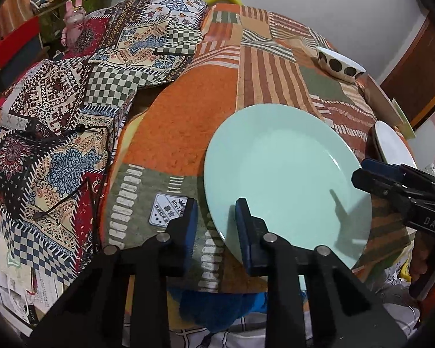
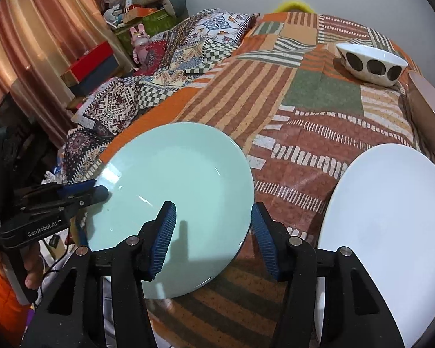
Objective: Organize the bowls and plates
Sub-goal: 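Lift the mint green plate with both grippers and lower it onto the white plate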
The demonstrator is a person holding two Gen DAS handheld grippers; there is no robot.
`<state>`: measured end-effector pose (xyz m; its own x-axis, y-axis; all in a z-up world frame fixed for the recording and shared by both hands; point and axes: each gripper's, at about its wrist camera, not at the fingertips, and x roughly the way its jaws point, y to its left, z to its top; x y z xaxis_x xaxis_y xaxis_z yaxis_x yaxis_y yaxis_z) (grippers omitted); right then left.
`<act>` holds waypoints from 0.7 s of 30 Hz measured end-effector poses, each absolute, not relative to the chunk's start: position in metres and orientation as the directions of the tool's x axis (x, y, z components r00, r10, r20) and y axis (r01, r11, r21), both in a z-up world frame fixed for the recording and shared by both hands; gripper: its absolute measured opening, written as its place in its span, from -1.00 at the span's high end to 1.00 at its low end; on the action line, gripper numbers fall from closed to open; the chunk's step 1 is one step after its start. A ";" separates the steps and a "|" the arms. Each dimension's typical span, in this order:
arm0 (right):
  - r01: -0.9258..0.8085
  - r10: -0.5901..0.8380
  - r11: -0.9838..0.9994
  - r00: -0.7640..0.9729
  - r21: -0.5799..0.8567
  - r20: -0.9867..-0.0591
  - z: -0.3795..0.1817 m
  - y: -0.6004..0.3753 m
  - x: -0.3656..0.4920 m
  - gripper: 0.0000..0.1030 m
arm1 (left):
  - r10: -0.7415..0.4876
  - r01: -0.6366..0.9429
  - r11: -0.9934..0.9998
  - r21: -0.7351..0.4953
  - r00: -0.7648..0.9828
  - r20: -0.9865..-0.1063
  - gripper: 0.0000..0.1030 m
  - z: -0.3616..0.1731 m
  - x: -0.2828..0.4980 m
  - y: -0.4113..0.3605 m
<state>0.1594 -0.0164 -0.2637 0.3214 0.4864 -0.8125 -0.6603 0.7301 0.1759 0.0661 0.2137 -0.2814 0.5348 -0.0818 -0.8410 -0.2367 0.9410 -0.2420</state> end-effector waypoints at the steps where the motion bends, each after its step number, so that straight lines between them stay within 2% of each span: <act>1: -0.661 0.482 0.730 0.322 0.171 -0.815 -0.265 -0.016 0.160 0.02 | -0.089 -0.233 0.940 -0.248 0.536 -0.839 0.49 -0.282 0.067 0.213; 4: -0.660 0.457 0.737 0.323 0.149 -0.829 -0.269 -0.015 0.162 0.15 | -0.095 -0.228 0.941 -0.250 0.532 -0.842 0.49 -0.284 0.069 0.212; 10: -0.666 0.436 0.737 0.339 0.114 -0.834 -0.270 -0.014 0.161 0.22 | -0.083 -0.213 0.950 -0.228 0.531 -0.843 0.49 -0.283 0.069 0.205; 17: -0.639 0.473 0.748 0.323 0.180 -0.820 -0.265 -0.024 0.169 0.58 | -0.082 -0.226 0.946 -0.234 0.532 -0.843 0.50 -0.279 0.064 0.206; 21: -0.646 0.485 0.742 0.332 0.180 -0.809 -0.261 -0.024 0.164 0.59 | -0.053 -0.237 0.948 -0.212 0.541 -0.839 0.49 -0.273 0.060 0.203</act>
<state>0.1638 -0.0242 -0.2610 0.3316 0.4848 -0.8093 -0.6463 0.7417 0.1796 0.0604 0.2034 -0.2731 0.5409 -0.0528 -0.8394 -0.2370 0.9480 -0.2124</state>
